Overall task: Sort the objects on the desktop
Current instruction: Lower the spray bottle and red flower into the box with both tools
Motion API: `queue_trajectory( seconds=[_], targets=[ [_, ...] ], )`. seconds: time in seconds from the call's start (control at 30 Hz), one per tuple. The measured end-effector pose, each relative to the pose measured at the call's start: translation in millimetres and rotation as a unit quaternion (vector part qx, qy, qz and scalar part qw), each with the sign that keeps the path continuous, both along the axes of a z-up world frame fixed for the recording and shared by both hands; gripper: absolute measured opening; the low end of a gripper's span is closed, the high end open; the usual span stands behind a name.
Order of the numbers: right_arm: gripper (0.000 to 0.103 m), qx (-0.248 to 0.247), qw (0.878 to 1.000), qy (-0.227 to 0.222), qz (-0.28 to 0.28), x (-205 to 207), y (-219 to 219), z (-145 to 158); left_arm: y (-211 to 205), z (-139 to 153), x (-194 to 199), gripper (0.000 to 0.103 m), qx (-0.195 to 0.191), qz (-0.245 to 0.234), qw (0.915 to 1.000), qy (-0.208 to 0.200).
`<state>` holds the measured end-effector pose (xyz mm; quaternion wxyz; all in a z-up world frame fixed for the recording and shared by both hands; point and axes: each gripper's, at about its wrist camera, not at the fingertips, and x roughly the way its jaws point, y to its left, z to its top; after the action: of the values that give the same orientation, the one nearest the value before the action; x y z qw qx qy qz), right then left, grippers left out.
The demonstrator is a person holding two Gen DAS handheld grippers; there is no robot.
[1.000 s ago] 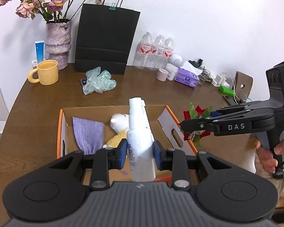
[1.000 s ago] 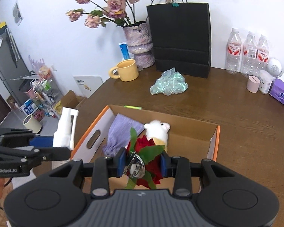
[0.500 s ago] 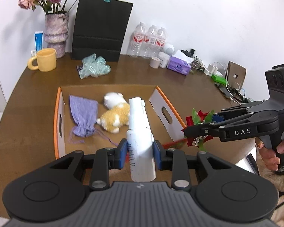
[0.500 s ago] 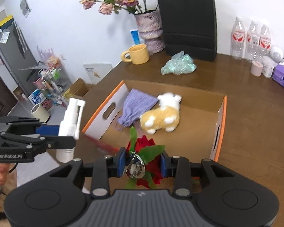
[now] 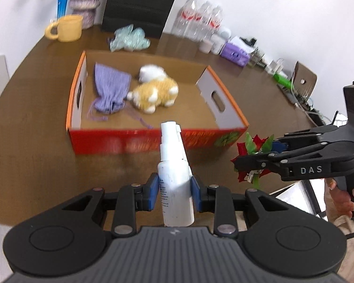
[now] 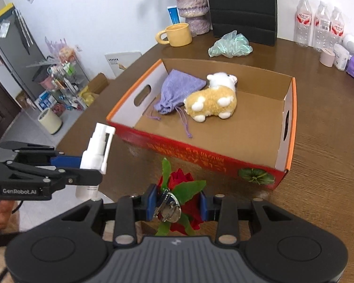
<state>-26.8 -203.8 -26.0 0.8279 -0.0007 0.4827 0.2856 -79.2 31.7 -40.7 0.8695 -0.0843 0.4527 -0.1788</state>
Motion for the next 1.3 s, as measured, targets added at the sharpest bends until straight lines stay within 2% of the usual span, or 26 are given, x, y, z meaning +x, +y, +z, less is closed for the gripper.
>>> queue_trajectory(
  seconds=[0.3, 1.0, 1.13, 1.3],
  targets=[
    [0.034, -0.019, 1.000, 0.015, -0.002, -12.7, 8.6, -25.4, -5.6, -14.2, -1.2, 0.030, 0.014, -0.003, 0.9999, -0.003],
    [0.034, -0.019, 0.999, 0.026, -0.009, -7.1, 5.3, -38.6, -16.6, -13.9, -2.3, 0.030, 0.011, -0.025, 0.9995, -0.016],
    [0.034, -0.011, 1.000, 0.021, -0.016, -3.9, 1.3, -34.1, -22.5, -7.8, 0.0, 0.030, 0.015, -0.034, 0.9990, -0.024],
    [0.034, 0.011, 1.000, -0.003, -0.023, 5.4, -7.2, -14.6, -31.9, 11.4, 9.4, 0.030, 0.013, -0.043, 0.9977, -0.051]
  ],
)
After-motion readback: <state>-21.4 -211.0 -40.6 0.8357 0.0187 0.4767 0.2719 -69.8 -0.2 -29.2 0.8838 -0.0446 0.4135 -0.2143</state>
